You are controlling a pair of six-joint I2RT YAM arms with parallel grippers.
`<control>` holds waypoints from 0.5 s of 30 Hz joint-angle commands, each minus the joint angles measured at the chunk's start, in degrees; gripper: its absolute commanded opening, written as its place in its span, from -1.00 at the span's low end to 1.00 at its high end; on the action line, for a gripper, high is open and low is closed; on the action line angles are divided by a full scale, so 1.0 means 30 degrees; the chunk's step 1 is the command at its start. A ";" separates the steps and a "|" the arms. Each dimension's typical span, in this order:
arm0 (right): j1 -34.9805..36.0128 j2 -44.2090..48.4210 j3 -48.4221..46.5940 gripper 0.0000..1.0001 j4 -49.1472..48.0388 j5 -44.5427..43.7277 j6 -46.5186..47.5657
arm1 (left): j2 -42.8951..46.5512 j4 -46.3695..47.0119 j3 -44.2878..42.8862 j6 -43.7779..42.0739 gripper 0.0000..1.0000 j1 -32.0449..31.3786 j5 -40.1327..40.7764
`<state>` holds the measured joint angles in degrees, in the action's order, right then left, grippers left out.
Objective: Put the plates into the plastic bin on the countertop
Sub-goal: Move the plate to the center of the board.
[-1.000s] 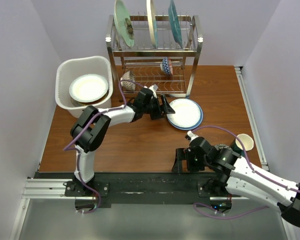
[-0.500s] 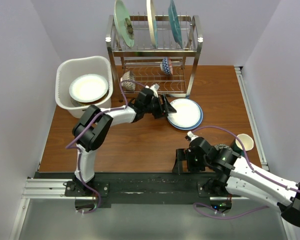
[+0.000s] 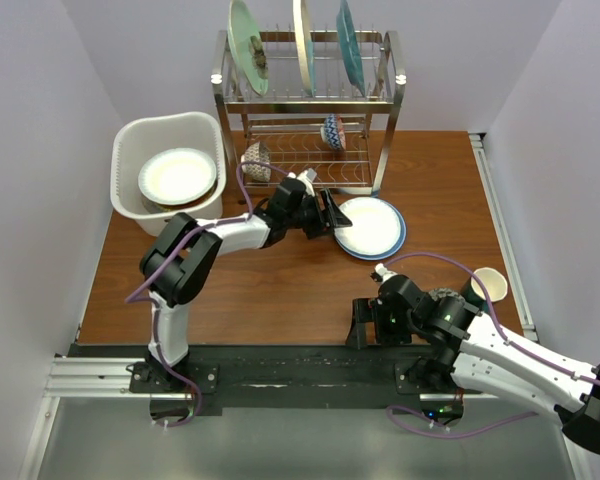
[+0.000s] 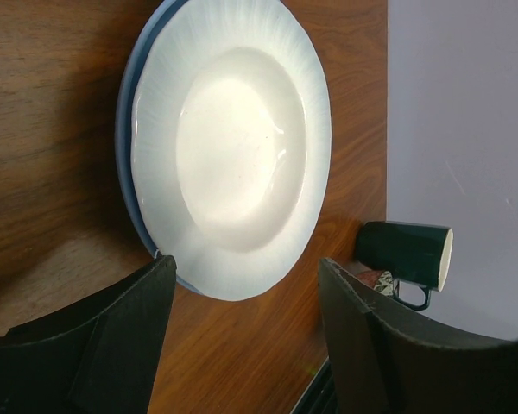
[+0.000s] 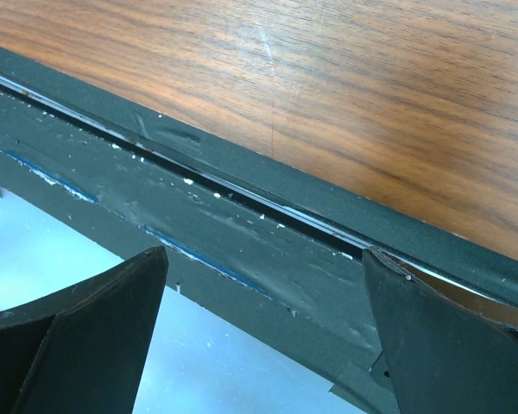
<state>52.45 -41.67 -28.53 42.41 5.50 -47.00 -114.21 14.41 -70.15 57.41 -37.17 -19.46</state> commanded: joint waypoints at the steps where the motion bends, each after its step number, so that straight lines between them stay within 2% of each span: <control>1: 0.0008 -0.0026 -0.0332 0.97 -0.0163 -0.0192 0.0052 | 0.1362 0.0292 0.0560 -0.0591 0.43 -0.0004 0.0892; 15: 0.0008 -0.0055 -0.0450 0.97 0.0100 -0.0455 0.0170 | -0.0716 0.0291 -0.0933 -0.0270 0.38 -0.0033 0.0189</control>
<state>52.45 -41.67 -28.53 42.46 5.45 -46.87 -114.89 14.02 -70.13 57.32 -37.17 -18.46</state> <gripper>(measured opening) 0.986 0.696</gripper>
